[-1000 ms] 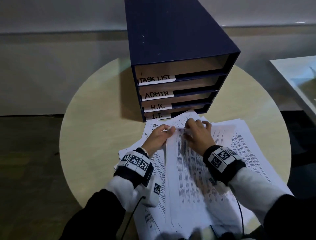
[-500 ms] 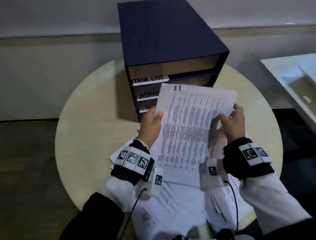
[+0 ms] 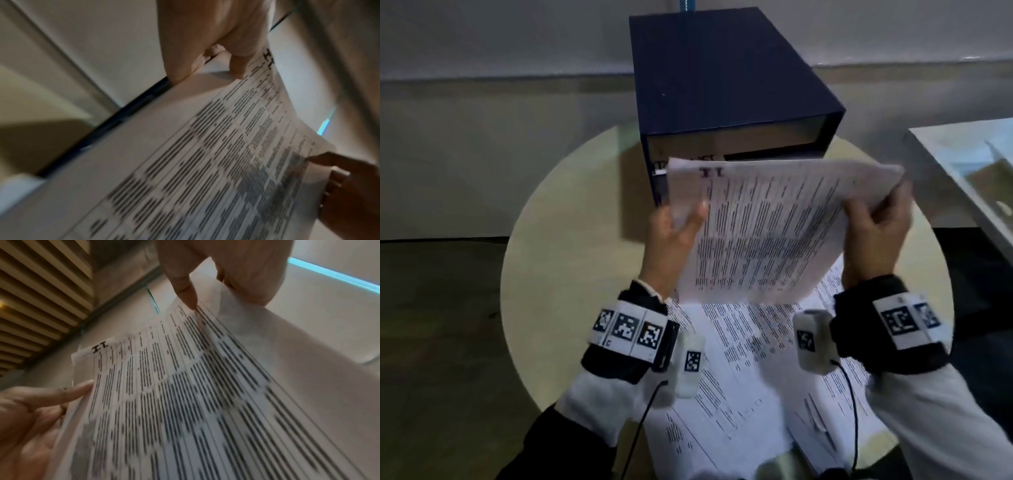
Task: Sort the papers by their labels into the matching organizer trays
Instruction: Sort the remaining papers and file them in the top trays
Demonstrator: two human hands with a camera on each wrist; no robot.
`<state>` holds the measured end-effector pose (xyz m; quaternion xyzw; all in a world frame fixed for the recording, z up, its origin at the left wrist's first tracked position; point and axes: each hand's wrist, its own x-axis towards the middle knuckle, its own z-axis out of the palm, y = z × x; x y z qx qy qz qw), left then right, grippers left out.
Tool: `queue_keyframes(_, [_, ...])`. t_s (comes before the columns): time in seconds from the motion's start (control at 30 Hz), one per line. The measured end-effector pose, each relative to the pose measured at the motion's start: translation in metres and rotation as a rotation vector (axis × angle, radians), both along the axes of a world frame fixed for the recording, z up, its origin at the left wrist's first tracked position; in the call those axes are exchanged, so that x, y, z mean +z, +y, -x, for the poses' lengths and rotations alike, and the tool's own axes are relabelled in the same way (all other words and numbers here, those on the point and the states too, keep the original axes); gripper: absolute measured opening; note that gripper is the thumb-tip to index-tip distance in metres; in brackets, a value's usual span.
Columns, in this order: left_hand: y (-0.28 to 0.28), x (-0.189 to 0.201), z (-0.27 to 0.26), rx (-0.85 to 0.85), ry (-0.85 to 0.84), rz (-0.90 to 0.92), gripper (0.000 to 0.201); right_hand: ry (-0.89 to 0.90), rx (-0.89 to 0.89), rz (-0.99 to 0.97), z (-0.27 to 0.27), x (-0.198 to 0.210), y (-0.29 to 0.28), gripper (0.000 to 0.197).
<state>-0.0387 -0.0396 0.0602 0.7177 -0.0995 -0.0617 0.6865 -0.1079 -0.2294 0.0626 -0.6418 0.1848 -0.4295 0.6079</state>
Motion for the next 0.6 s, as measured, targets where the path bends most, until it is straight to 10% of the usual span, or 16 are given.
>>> queue_keyframes(0.13, [-0.003, -0.039, 0.004, 0.032, 0.226, -0.173, 0.063, 0.247, -0.017, -0.042, -0.002, -0.037, 0.006, 0.021])
queue_keyframes(0.6, [0.011, -0.131, -0.014, -0.337, 0.722, -0.663, 0.035, 1.101, 0.104, 0.061, -0.019, -0.124, -0.01, 0.032])
